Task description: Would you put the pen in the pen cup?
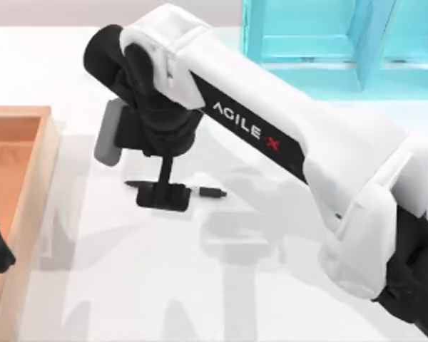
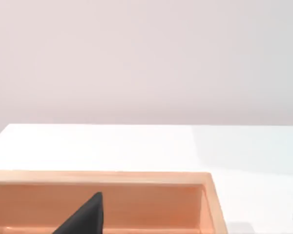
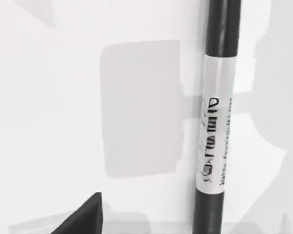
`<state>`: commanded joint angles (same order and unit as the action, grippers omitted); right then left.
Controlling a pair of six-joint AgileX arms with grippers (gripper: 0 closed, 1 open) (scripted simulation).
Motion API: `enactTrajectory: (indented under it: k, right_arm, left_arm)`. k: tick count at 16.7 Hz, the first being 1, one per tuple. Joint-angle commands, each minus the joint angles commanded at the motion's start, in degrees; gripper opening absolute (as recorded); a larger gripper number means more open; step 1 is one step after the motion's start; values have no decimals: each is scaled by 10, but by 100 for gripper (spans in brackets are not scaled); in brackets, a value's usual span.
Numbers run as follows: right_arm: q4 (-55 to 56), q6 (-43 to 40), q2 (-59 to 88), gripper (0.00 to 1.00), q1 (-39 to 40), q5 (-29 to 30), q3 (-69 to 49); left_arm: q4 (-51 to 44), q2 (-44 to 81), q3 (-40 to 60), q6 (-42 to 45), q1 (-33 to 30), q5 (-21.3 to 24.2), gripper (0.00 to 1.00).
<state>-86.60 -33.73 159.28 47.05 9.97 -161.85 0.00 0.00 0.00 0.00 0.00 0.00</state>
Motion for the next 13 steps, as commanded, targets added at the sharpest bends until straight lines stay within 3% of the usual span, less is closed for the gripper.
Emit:
enactTrajectory:
  k: [7, 13]
  right_arm:
    - [179, -11, -16, 100, -11, -1, 197]
    - [204, -13, -17, 100, -13, -2, 222]
  left_arm:
    - [0, 0, 0, 0, 0, 0, 100]
    - [0, 0, 0, 0, 0, 0, 100]
